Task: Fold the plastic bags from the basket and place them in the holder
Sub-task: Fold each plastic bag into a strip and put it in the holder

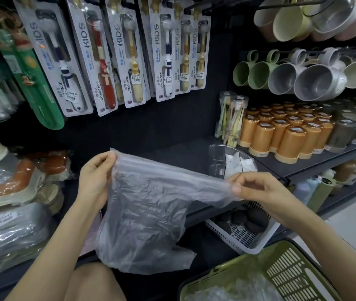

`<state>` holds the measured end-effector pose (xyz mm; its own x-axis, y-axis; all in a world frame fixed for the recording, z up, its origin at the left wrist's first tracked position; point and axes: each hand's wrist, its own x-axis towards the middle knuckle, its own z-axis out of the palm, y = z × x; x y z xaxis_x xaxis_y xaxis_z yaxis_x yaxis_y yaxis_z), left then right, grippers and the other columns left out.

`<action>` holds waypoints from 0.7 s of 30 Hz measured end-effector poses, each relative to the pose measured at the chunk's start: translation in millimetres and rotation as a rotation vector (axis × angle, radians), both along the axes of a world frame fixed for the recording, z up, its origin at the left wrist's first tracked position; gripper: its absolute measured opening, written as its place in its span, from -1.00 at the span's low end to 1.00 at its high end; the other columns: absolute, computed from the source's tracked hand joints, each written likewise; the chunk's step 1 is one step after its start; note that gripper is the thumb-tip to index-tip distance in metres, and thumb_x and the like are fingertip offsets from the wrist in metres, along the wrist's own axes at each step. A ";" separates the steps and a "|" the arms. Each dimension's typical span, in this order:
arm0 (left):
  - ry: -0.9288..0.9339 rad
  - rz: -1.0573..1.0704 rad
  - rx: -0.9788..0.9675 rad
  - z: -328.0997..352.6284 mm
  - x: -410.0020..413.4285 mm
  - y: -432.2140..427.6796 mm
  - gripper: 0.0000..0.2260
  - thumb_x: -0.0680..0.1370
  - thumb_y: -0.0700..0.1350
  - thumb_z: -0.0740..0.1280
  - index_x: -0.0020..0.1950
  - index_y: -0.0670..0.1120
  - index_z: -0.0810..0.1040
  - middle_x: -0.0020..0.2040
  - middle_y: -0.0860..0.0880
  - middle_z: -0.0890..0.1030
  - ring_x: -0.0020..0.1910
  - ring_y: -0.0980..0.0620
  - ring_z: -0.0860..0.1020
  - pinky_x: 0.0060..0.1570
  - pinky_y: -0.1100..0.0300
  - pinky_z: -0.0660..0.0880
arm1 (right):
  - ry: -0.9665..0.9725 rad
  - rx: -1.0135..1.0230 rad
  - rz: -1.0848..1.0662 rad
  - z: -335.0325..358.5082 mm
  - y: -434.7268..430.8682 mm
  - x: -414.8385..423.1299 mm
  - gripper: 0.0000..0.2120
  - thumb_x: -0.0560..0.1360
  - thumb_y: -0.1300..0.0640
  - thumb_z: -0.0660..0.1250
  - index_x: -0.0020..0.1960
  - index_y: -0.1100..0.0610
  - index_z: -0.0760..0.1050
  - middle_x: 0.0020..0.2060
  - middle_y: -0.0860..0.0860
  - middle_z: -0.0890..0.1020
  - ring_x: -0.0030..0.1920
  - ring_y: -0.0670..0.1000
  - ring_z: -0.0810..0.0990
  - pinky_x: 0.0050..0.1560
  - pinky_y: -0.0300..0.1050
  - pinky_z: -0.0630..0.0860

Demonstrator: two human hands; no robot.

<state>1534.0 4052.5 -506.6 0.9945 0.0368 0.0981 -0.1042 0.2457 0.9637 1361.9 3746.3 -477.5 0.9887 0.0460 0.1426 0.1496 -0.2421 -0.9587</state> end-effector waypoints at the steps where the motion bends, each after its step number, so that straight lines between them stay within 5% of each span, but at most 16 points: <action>1: 0.000 0.003 0.004 -0.4 -0.6 -0.7 -0.89 0.59 -0.14 0.31 -0.06 -0.09 0.63 -0.18 -0.01 0.65 -0.21 0.12 0.61 -0.19 0.26 0.56 | -0.034 0.092 -0.002 0.6 0.8 -1.4 -0.71 0.23 -0.11 0.57 -0.36 0.06 0.55 -0.08 -0.05 0.65 -0.03 -0.06 0.61 -0.05 -0.27 0.50; 5: 0.078 -0.026 -0.068 0.5 -4.9 -6.2 -0.83 0.59 -0.20 0.28 -0.17 -0.10 0.59 -0.28 0.03 0.62 -0.25 0.12 0.59 -0.15 0.24 0.55 | -0.150 0.268 0.015 8.2 7.5 -2.2 -0.80 0.18 0.02 0.55 -0.37 0.04 0.55 -0.05 -0.02 0.62 0.01 -0.01 0.58 -0.03 -0.21 0.49; 8: 0.192 -0.079 -0.167 0.7 -6.1 -7.8 -0.83 0.58 -0.22 0.27 -0.19 -0.09 0.56 -0.27 0.00 0.61 -0.22 0.05 0.58 -0.06 0.13 0.52 | -0.150 0.319 0.056 12.1 9.9 0.7 -0.69 0.14 -0.07 0.62 -0.33 0.05 0.55 -0.23 -0.01 0.59 -0.17 -0.02 0.55 -0.09 -0.24 0.49; 11: 0.272 -0.138 -0.255 0.0 -4.4 -4.4 -0.86 0.56 -0.20 0.28 -0.18 -0.08 0.55 -0.23 -0.03 0.59 -0.19 0.01 0.58 -0.05 0.09 0.53 | -0.109 0.209 0.030 14.8 11.4 2.9 -0.80 0.20 0.07 0.58 -0.28 0.04 0.58 -0.36 -0.04 0.55 -0.31 -0.09 0.50 -0.21 -0.32 0.46; 15: 0.236 -0.094 -0.182 -7.5 1.4 2.0 -0.89 0.58 -0.19 0.30 -0.11 -0.11 0.58 -0.22 -0.03 0.63 -0.22 0.05 0.62 -0.17 0.18 0.59 | -0.020 0.112 -0.053 14.9 13.0 1.5 -0.84 0.35 0.21 0.49 -0.08 0.19 0.61 -0.38 0.08 0.55 -0.35 -0.07 0.53 -0.25 -0.30 0.49; 21: 0.103 0.058 0.007 -15.8 3.8 3.8 -0.90 0.58 -0.18 0.32 -0.05 -0.11 0.63 -0.12 -0.05 0.65 -0.14 0.07 0.61 -0.06 0.19 0.54 | 0.022 0.178 -0.264 10.2 11.0 6.5 -0.83 0.50 0.41 0.29 0.04 0.25 0.57 -0.50 0.06 0.48 -0.52 -0.18 0.40 -0.45 -0.44 0.32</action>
